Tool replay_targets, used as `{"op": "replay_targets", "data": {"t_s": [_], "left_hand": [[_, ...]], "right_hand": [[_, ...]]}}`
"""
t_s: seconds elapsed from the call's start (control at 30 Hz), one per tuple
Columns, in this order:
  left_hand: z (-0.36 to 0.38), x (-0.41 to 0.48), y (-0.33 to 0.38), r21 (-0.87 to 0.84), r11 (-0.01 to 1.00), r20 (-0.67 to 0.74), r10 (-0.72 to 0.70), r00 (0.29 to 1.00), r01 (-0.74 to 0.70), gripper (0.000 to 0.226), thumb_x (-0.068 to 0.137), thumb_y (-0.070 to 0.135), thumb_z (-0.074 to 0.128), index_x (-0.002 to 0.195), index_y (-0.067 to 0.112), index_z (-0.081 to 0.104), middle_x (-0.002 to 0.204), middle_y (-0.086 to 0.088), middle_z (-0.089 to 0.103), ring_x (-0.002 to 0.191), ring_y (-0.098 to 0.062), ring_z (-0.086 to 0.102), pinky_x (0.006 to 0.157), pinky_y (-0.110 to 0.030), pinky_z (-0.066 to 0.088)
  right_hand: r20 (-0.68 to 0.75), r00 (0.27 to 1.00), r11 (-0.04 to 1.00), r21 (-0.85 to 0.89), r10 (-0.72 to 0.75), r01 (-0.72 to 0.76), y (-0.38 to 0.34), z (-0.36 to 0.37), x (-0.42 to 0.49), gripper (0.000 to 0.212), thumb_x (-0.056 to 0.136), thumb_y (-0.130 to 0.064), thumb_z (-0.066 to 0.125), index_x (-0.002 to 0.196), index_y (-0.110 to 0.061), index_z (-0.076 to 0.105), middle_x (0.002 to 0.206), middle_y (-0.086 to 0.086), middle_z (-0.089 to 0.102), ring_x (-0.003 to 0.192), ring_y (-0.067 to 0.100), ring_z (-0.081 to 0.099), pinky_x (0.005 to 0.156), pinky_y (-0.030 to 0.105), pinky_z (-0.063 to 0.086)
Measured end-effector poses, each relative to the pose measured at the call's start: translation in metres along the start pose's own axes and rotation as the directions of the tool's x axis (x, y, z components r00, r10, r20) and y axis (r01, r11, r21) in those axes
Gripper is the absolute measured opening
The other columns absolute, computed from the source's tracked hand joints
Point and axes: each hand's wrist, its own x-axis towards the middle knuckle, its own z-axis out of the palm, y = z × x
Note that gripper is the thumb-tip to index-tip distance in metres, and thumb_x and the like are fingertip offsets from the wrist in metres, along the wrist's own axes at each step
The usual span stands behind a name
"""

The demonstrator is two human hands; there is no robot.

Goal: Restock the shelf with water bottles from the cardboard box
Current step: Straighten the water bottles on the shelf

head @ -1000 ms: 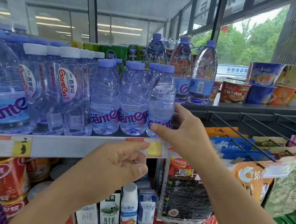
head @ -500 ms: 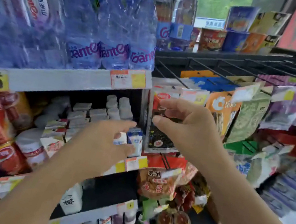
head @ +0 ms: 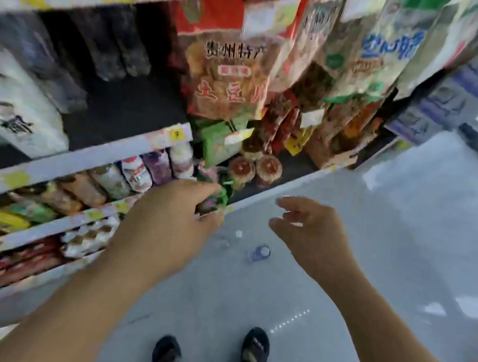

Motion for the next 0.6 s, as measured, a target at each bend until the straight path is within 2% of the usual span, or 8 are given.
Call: {"op": "replay_targets", "data": {"t_s": [0.07, 0.1, 0.17, 0.27, 0.4, 0.47, 0.6], "left_hand": [[0.050, 0.014, -0.021, 0.018, 0.999, 0.024, -0.033, 0.999, 0.033, 0.042, 0.088, 0.035, 0.066, 0.129, 0.030, 0.062, 0.130, 0.004, 0.062, 0.115, -0.019, 0.060, 0.093, -0.034, 0.048], [0.077, 0.022, -0.031, 0.023, 0.999, 0.038, -0.044, 0.998, 0.043, 0.044, 0.088, 0.034, 0.067, 0.131, 0.029, 0.060, 0.132, 0.003, 0.060, 0.117, -0.019, 0.058, 0.094, -0.033, 0.047], [0.130, 0.040, -0.051, 0.036, 0.998, 0.060, -0.057, 0.997, 0.055, 0.045, 0.087, 0.033, 0.067, 0.131, 0.028, 0.060, 0.134, 0.002, 0.060, 0.118, -0.019, 0.057, 0.097, -0.033, 0.046], [0.209, 0.068, -0.080, 0.064, 0.995, 0.088, -0.082, 0.993, 0.077, 0.044, 0.088, 0.032, 0.066, 0.131, 0.028, 0.060, 0.130, 0.000, 0.061, 0.116, -0.021, 0.056, 0.094, -0.031, 0.044], [0.306, 0.105, -0.125, 0.064, 0.992, 0.120, -0.113, 0.986, 0.106, 0.045, 0.090, 0.034, 0.064, 0.135, 0.029, 0.057, 0.129, 0.002, 0.061, 0.115, -0.019, 0.056, 0.090, -0.029, 0.043], [0.351, 0.121, -0.150, 0.068, 0.990, 0.141, -0.136, 0.981, 0.127, 0.046, 0.091, 0.035, 0.064, 0.136, 0.028, 0.057, 0.127, -0.001, 0.061, 0.114, -0.022, 0.057, 0.092, -0.031, 0.044], [0.424, 0.147, -0.199, 0.082, 0.985, 0.163, -0.167, 0.972, 0.155, 0.046, 0.090, 0.035, 0.065, 0.134, 0.029, 0.058, 0.127, -0.002, 0.062, 0.114, -0.023, 0.058, 0.094, -0.032, 0.046]], "right_hand": [[0.052, 0.994, 0.995, 0.020, 0.099, -0.100, 0.056, 0.027, 0.010, 0.022, 0.083, -0.018, 0.077, 0.100, -0.031, 0.071, 0.096, -0.003, 0.068, 0.063, -0.003, 0.062, 0.051, 0.009, 0.044], [0.069, 0.989, 0.991, 0.013, 0.131, -0.132, 0.084, 0.040, 0.016, 0.022, 0.083, -0.019, 0.076, 0.100, -0.031, 0.071, 0.094, -0.006, 0.066, 0.064, -0.005, 0.060, 0.049, 0.005, 0.042], [0.094, 0.985, 0.989, -0.038, 0.143, -0.140, 0.137, 0.066, 0.031, 0.024, 0.085, -0.020, 0.075, 0.107, -0.027, 0.073, 0.094, -0.010, 0.064, 0.074, -0.003, 0.061, 0.056, 0.001, 0.039], [0.098, 0.985, 0.985, -0.109, 0.143, -0.132, 0.210, 0.102, 0.060, 0.029, 0.085, -0.020, 0.073, 0.114, -0.022, 0.073, 0.100, -0.006, 0.065, 0.093, 0.011, 0.065, 0.068, 0.010, 0.038], [0.039, 0.994, 0.984, -0.151, 0.100, -0.093, 0.304, 0.156, 0.106, 0.025, 0.080, -0.016, 0.076, 0.105, -0.015, 0.074, 0.102, 0.001, 0.072, 0.095, 0.020, 0.067, 0.080, 0.029, 0.051], [0.011, 0.995, 0.977, -0.189, 0.103, -0.099, 0.349, 0.186, 0.131, 0.029, 0.077, -0.017, 0.077, 0.106, -0.013, 0.072, 0.101, 0.006, 0.070, 0.094, 0.024, 0.065, 0.078, 0.028, 0.048], [-0.016, 0.989, 0.968, -0.207, 0.145, -0.145, 0.427, 0.239, 0.172, 0.051, 0.077, -0.022, 0.078, 0.125, -0.018, 0.063, 0.117, 0.009, 0.062, 0.104, 0.025, 0.060, 0.079, 0.021, 0.036]]}}
